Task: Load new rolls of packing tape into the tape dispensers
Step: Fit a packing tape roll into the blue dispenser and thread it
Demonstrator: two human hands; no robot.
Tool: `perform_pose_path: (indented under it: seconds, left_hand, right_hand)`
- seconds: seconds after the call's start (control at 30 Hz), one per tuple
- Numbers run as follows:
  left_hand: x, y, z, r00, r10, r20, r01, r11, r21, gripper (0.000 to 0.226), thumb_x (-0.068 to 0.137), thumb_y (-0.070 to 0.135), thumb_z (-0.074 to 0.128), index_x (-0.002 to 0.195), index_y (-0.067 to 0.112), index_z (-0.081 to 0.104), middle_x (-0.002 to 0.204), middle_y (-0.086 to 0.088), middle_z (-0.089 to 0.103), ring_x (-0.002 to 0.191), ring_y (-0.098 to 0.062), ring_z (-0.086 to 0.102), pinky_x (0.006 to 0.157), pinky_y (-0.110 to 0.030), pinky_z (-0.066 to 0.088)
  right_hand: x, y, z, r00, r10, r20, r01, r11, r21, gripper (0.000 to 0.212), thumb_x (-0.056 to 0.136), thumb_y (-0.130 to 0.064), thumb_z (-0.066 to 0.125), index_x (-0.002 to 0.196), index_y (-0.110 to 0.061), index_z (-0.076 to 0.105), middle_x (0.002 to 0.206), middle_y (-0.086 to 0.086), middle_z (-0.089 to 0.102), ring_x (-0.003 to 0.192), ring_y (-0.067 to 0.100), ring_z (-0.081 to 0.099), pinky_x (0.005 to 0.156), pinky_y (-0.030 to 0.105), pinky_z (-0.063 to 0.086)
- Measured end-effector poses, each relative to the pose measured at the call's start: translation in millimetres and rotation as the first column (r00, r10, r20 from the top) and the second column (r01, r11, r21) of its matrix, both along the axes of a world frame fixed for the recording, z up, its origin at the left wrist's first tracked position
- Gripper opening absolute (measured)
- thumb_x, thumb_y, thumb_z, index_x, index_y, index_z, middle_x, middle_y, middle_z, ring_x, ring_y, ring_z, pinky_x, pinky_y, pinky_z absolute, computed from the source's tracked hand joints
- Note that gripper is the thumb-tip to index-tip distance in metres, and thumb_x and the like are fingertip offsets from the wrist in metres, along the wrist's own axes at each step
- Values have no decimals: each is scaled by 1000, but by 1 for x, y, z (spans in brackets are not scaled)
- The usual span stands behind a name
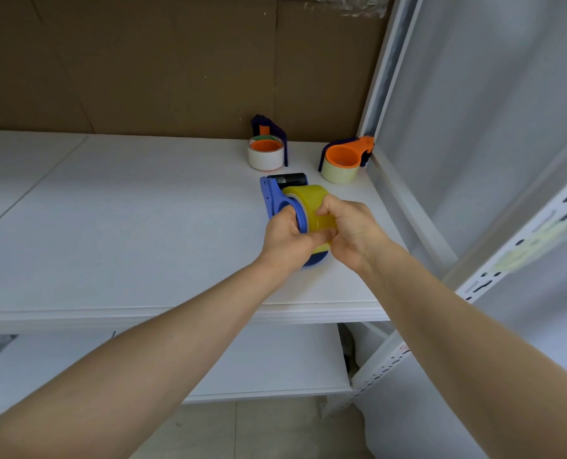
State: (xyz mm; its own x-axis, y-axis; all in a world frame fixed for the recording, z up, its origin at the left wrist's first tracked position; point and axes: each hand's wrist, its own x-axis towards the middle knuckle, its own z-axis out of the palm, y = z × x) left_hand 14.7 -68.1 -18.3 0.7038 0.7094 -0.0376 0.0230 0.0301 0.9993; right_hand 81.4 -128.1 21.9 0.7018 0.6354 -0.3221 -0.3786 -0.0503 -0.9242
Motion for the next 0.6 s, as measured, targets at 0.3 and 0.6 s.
perform_pose_path:
  seconds: [0.3, 0.6]
  left_hand:
    - [0, 1, 0, 1000, 29, 5, -28, 1000, -12, 40, 74, -2, 73, 111, 9, 61, 104, -8, 70, 97, -24, 67, 90, -38, 54]
    - [0, 0, 1, 999, 40, 24, -39, 999, -29, 41, 72, -3, 73, 110, 8, 62, 102, -10, 70, 96, -25, 67, 90, -41, 54]
  right_hand:
    - [-2, 3, -2, 999, 6, 32, -8, 999, 44, 14, 73, 8, 47, 72, -5, 53, 70, 11, 54, 68, 22, 53, 63, 30, 47]
    - [-4, 1, -1, 999, 21, 51, -24, 997, 75, 30, 74, 12, 43, 52, -9, 43, 48, 2, 47, 55, 17, 48, 55, 26, 44]
